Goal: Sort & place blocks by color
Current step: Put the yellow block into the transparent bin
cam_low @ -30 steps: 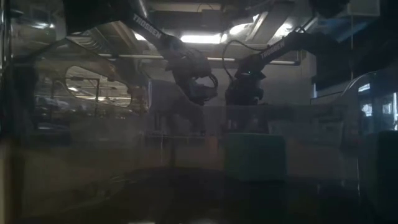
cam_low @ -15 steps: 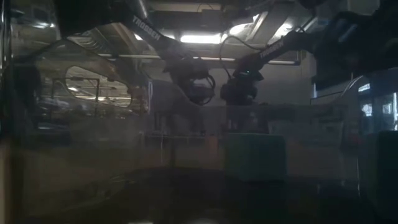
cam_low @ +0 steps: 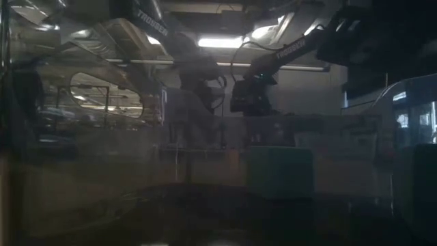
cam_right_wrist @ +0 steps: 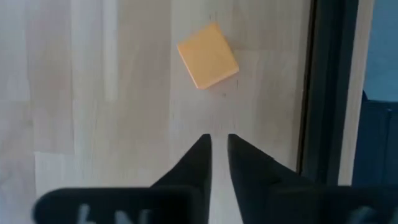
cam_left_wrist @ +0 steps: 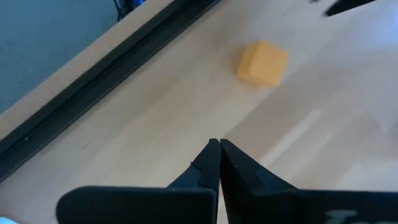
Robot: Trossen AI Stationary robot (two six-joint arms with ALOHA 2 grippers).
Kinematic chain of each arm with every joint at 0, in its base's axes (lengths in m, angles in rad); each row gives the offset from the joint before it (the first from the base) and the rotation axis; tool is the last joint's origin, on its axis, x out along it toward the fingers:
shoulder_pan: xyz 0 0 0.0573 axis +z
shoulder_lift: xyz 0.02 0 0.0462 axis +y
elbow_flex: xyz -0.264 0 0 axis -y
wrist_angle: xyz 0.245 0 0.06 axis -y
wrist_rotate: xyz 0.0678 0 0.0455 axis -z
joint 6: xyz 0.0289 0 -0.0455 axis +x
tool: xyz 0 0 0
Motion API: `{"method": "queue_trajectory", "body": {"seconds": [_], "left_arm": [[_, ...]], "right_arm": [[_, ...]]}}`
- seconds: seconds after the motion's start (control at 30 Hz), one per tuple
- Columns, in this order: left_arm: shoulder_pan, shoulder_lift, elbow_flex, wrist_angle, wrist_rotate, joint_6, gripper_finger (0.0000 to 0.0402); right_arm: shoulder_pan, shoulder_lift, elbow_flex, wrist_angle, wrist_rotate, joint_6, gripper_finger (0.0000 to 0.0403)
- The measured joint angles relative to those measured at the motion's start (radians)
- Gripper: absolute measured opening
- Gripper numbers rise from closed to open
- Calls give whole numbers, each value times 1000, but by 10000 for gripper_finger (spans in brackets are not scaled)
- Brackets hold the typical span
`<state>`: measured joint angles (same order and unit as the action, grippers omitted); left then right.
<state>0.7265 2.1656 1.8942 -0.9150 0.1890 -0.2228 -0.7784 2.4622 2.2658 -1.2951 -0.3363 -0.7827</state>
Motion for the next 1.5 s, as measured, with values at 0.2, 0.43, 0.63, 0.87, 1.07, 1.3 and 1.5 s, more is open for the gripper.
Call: {"method": "queue_trajectory", "body": {"seconds": [0.2, 0.43, 0.63, 0.87, 1.07, 1.3, 1.5], "left_arm": [[2, -52, 0, -16, -22, 36, 0], [2, -106, 0, -95, -50, 81, 0], [5, -167, 0, -167, -97, 103, 0], [11, -231, 0, -217, -152, 122, 0], [15, -273, 0, -230, -192, 128, 0], [25, -283, 0, -241, -205, 128, 0], [24, -283, 0, -241, -203, 128, 0]], "right_arm": [[32, 0, 0, 11, 64, 63, 117], [71, 0, 0, 20, 97, -70, 168], [94, 0, 0, 96, 108, -135, 178], [98, 0, 0, 105, 108, -138, 178], [98, 0, 0, 150, 108, -102, 179], [98, 0, 0, 188, 109, 10, 179], [98, 0, 0, 122, 108, -107, 179]]}}
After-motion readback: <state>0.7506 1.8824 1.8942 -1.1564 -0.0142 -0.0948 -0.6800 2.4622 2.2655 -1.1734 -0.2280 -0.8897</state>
